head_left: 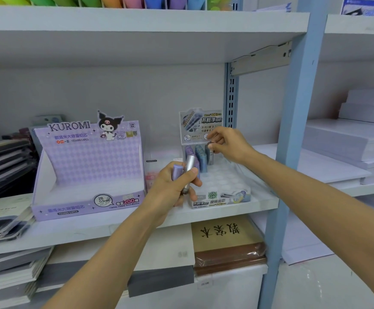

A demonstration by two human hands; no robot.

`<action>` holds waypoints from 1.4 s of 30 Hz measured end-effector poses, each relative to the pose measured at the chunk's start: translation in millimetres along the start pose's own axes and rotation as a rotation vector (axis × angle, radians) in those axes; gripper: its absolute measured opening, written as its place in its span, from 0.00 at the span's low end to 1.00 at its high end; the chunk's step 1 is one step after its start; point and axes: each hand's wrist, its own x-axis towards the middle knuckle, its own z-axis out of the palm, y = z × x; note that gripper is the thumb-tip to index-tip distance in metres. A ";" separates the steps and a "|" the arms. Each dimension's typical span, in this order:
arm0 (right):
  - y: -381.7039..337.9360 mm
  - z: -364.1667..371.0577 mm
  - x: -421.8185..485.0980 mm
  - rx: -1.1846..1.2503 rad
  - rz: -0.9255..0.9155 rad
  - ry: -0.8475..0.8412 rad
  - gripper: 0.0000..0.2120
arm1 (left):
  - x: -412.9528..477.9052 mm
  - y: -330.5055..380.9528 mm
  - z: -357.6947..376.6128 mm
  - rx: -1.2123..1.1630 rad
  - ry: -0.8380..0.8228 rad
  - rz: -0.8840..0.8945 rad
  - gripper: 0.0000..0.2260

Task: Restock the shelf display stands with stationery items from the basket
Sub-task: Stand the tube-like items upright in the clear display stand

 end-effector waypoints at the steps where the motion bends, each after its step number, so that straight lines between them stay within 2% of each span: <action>1: 0.5 2.1 -1.4 0.024 0.018 0.015 0.07 | 0.0 1.3 0.6 0.012 -0.003 0.000 0.10; 6: 2.1 13.9 -7.6 -0.021 0.057 0.030 0.06 | -2.0 4.0 2.2 0.015 0.014 0.012 0.09; 8: -1.6 9.6 -9.1 -0.120 0.019 0.063 0.08 | -2.1 4.6 1.1 0.008 0.040 0.026 0.07; 10: -9.2 2.2 -13.3 -0.107 -0.026 0.133 0.09 | -2.0 6.2 0.2 0.002 0.062 0.041 0.05; 12: -21.7 -5.9 -20.6 0.159 -0.061 0.134 0.08 | -2.1 8.1 1.1 -0.009 0.083 0.042 0.05; 14: -36.1 -13.7 -29.2 0.499 -0.095 -0.025 0.10 | -2.9 10.3 3.3 -0.014 0.113 0.045 0.07; 16: -48.3 -18.2 -37.3 0.613 -0.118 -0.237 0.10 | -3.9 12.5 6.2 -0.002 0.154 0.075 0.07; 18: -55.2 -18.5 -44.3 0.613 -0.158 -0.329 0.07 | -5.6 15.9 8.4 0.001 0.210 0.112 0.07; 23: -58.7 -25.4 -59.2 0.830 -0.130 -0.110 0.07 | -12.1 25.8 9.6 -0.196 0.292 0.131 0.05; 26: -60.1 -26.6 -70.4 0.913 -0.062 -0.134 0.08 | -15.0 28.5 11.8 -0.246 0.318 0.137 0.06; 30: -62.8 -22.4 -85.4 0.915 0.024 -0.269 0.05 | -19.5 32.8 20.0 -0.288 0.311 0.184 0.05; 32: -63.0 -23.4 -90.0 0.810 0.024 -0.321 0.04 | -21.9 35.2 24.8 -0.266 0.292 0.201 0.06; 35: -65.9 -24.5 -92.0 0.635 -0.018 -0.201 0.08 | -23.3 38.3 28.1 -0.191 0.294 0.218 0.05; 38: -72.1 -26.6 -88.8 0.595 -0.085 -0.055 0.11 | -23.3 40.4 29.2 -0.081 0.271 0.242 0.05; 42: -79.1 -31.7 -82.8 0.496 -0.170 -0.071 0.08 | -23.1 39.6 35.6 0.006 0.256 0.298 0.05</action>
